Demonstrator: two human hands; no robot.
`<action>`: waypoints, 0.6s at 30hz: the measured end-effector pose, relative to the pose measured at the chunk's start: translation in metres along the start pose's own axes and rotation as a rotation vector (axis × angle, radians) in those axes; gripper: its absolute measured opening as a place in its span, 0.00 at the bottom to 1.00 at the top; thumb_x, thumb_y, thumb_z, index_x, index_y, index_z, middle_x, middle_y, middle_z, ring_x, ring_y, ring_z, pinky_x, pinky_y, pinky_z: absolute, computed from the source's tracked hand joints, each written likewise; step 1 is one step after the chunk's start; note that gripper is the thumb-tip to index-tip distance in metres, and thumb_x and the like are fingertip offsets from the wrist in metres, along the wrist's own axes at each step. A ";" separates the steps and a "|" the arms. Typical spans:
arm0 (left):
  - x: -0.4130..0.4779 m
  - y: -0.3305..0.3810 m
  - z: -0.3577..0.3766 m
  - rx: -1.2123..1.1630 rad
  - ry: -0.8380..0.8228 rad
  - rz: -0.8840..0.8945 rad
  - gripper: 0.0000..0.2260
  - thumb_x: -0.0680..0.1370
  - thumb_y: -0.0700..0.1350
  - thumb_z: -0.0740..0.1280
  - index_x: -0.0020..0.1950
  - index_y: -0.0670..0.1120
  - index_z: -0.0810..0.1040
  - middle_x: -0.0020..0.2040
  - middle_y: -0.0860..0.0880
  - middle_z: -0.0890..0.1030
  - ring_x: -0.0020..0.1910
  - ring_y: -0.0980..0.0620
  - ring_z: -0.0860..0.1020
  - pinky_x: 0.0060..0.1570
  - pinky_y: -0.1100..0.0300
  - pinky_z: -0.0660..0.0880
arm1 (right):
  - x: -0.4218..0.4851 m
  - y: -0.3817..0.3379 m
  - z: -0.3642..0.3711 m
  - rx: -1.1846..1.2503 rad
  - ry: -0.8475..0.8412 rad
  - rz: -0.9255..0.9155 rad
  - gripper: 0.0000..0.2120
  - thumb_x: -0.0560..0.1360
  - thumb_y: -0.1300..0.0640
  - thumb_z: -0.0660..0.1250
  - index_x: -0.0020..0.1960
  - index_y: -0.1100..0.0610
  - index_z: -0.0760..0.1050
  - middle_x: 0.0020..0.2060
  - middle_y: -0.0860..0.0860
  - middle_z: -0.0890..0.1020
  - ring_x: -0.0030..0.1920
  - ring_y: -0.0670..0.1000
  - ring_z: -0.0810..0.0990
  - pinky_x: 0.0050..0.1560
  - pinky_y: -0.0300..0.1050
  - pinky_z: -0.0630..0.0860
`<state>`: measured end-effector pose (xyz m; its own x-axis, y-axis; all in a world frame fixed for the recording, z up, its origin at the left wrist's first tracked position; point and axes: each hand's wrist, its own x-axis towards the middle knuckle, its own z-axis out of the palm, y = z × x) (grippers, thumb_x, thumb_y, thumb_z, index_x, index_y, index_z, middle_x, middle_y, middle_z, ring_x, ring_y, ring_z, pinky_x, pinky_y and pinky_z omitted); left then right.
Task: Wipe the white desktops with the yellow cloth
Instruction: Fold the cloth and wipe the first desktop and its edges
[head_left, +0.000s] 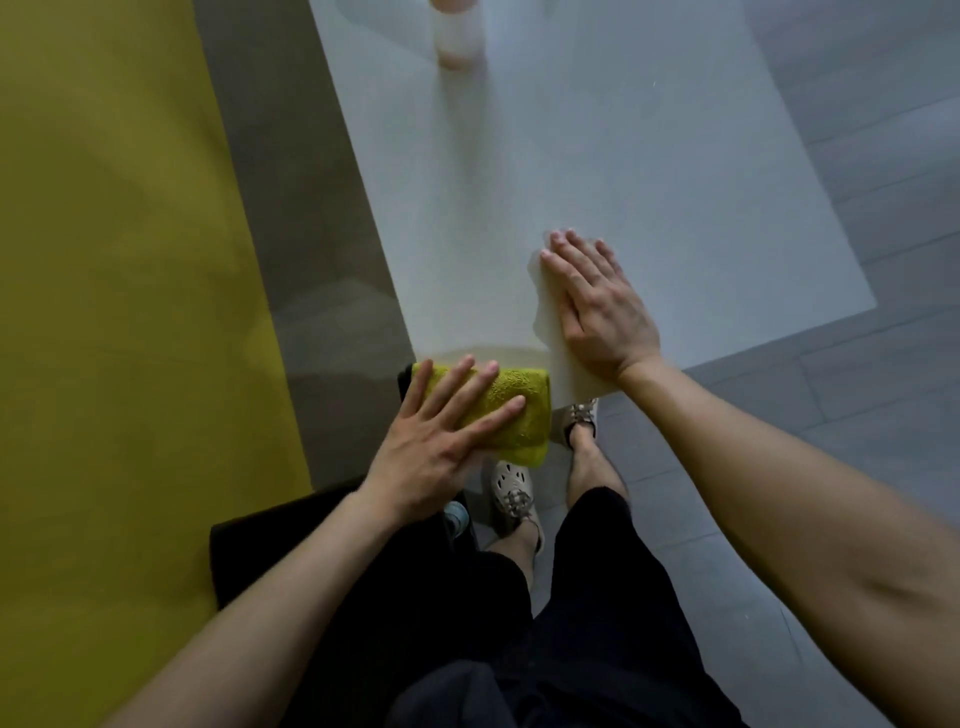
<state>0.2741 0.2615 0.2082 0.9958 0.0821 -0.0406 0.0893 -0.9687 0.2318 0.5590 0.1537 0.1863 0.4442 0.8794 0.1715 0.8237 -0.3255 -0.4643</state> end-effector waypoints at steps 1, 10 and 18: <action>0.011 -0.012 -0.005 0.006 -0.024 0.045 0.30 0.86 0.59 0.66 0.87 0.60 0.61 0.89 0.47 0.56 0.88 0.42 0.51 0.82 0.29 0.54 | 0.001 0.000 0.000 0.027 0.001 0.013 0.24 0.86 0.58 0.59 0.81 0.61 0.70 0.83 0.57 0.68 0.85 0.56 0.63 0.86 0.60 0.56; 0.236 -0.078 -0.060 0.097 -0.177 -0.023 0.28 0.87 0.64 0.49 0.88 0.64 0.50 0.90 0.50 0.47 0.88 0.47 0.43 0.85 0.41 0.40 | 0.007 -0.005 -0.056 0.248 0.304 0.424 0.17 0.86 0.62 0.61 0.73 0.59 0.77 0.72 0.57 0.80 0.77 0.52 0.74 0.79 0.62 0.70; 0.165 -0.080 -0.095 -0.162 -0.245 -0.632 0.69 0.66 0.77 0.75 0.88 0.47 0.35 0.88 0.46 0.36 0.87 0.47 0.35 0.86 0.47 0.40 | 0.137 0.001 -0.030 -0.233 -0.188 -0.477 0.29 0.88 0.45 0.59 0.87 0.51 0.61 0.86 0.55 0.60 0.87 0.58 0.56 0.87 0.61 0.53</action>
<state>0.4335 0.3748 0.2757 0.7207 0.5446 -0.4290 0.6708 -0.7040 0.2333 0.6312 0.2633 0.2348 -0.0492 0.9878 0.1477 0.9834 0.0738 -0.1657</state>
